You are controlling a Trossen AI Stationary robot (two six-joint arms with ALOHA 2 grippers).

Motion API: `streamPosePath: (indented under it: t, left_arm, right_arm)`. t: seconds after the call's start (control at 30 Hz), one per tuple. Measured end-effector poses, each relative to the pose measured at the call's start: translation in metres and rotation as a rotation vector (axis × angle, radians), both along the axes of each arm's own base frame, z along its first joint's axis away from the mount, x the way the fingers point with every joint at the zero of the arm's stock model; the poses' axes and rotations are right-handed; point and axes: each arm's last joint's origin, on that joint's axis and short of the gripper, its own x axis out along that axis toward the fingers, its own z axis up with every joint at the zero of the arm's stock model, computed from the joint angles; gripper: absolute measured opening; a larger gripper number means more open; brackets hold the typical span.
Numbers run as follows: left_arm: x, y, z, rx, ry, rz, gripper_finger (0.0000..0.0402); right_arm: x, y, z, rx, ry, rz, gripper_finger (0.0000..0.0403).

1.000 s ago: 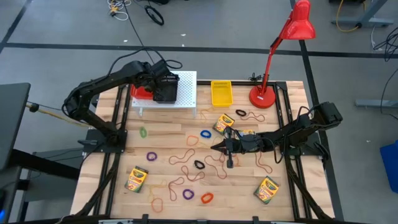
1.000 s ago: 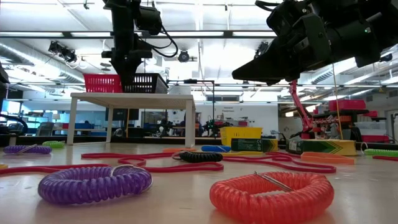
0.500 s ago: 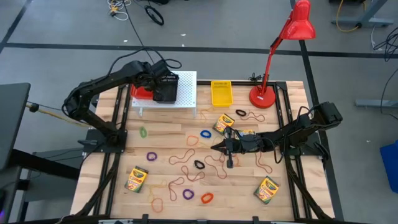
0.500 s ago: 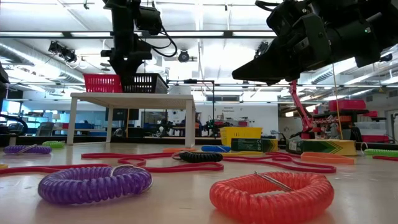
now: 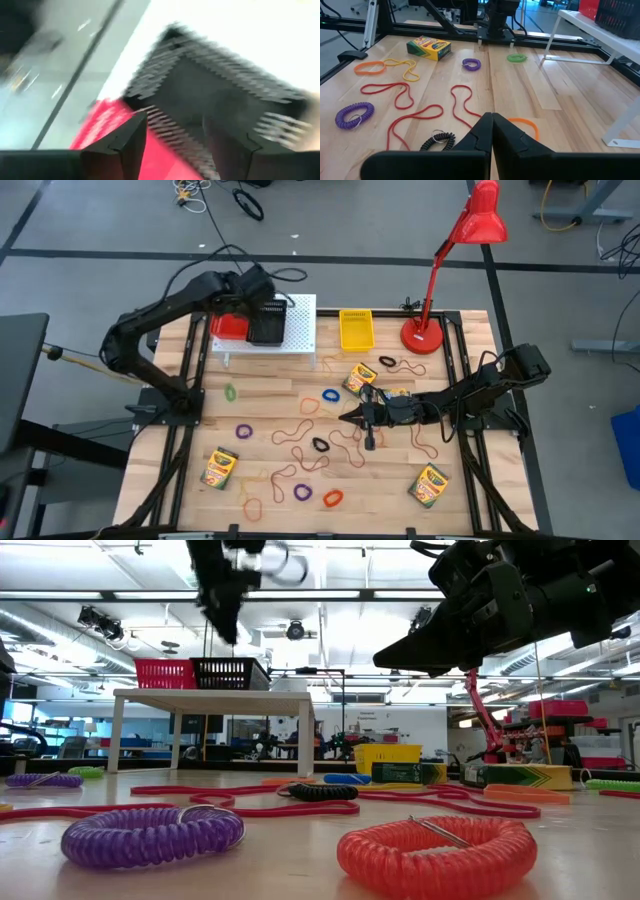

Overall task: Pick & Place Office Desk Supplies
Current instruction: Adjust the bins on the shelf

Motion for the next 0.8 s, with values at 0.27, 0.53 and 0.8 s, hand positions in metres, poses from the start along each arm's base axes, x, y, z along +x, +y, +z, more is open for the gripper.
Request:
streamPosePath:
  t: [0.27,0.53,0.8]
  left_arm:
    - [0.024,-0.049,-0.022,-0.113,0.013,-0.443,0.0089]
    - [0.033,-0.047,-0.036,-0.042,0.008,-0.463,0.0050]
    - [0.031,-0.042,-0.038,-0.065,0.004,-0.449,0.0048]
  right_arm:
    - [0.000,0.000,0.000,0.000,0.000,-0.001,0.0011]
    - [0.000,0.000,0.000,-0.001,-0.001,-0.004,0.0011]
    - [0.000,0.000,0.000,-0.001,-0.001,-0.004,0.0011]
